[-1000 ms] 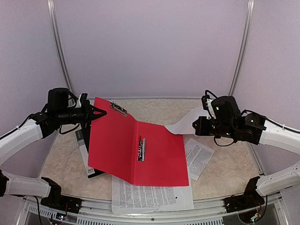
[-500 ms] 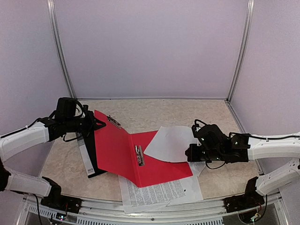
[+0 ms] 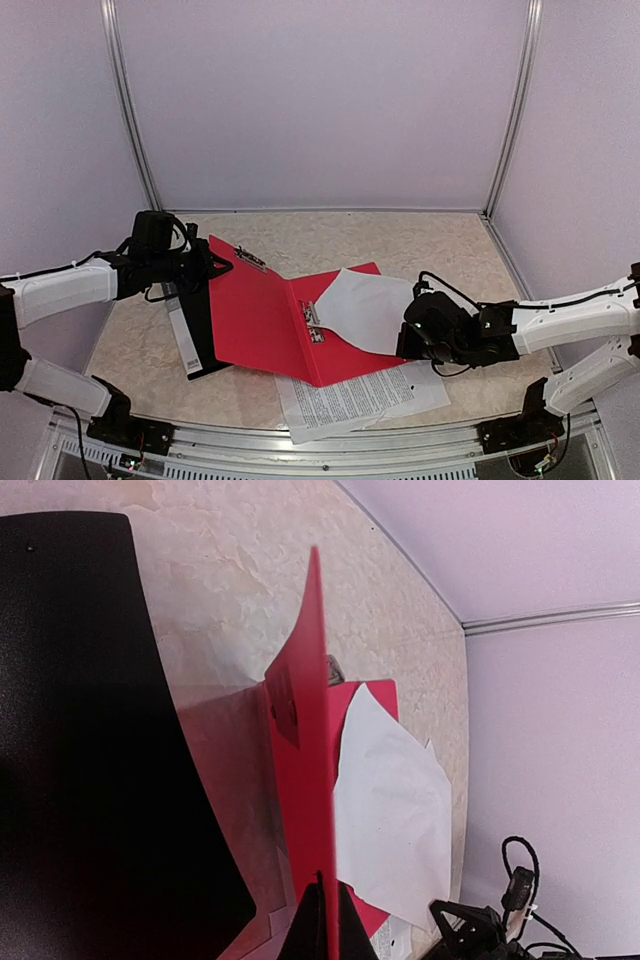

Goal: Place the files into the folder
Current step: Insert the spring clip onto the folder.

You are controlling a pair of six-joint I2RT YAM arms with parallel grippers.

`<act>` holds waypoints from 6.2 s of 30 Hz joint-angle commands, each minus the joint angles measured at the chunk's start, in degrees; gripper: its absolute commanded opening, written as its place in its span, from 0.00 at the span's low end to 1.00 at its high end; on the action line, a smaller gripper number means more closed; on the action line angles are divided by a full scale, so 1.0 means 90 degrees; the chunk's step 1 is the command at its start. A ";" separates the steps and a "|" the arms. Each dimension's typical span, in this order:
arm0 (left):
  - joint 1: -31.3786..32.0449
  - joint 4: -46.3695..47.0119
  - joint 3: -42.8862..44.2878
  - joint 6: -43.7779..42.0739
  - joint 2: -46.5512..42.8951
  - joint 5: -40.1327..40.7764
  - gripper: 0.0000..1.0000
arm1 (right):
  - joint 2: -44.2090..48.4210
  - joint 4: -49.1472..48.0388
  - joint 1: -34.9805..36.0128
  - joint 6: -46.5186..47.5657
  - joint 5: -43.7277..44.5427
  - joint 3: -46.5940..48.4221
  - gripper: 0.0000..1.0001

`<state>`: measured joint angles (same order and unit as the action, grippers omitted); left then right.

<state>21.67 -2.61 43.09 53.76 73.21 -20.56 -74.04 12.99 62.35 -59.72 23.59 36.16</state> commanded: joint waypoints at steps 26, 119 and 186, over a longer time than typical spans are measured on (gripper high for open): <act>0.0074 0.0174 -0.0091 -0.0343 -0.0048 0.0173 0.00 | -0.0521 -0.1189 0.0317 -0.1426 0.1139 -0.0610 0.00; 0.0141 -0.0185 0.0280 -0.1403 0.0432 0.0569 0.00 | -0.2403 0.0048 -0.2015 0.3109 -0.0809 0.0918 0.53; 0.0150 -0.0646 0.0498 -0.1642 0.0404 0.0587 0.32 | -0.3057 -0.0011 -0.1242 0.4280 -0.1315 0.2701 0.62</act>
<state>22.61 -7.57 47.79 40.12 77.84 -15.92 -99.04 13.61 50.78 -22.09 11.68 59.48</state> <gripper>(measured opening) 0.323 0.624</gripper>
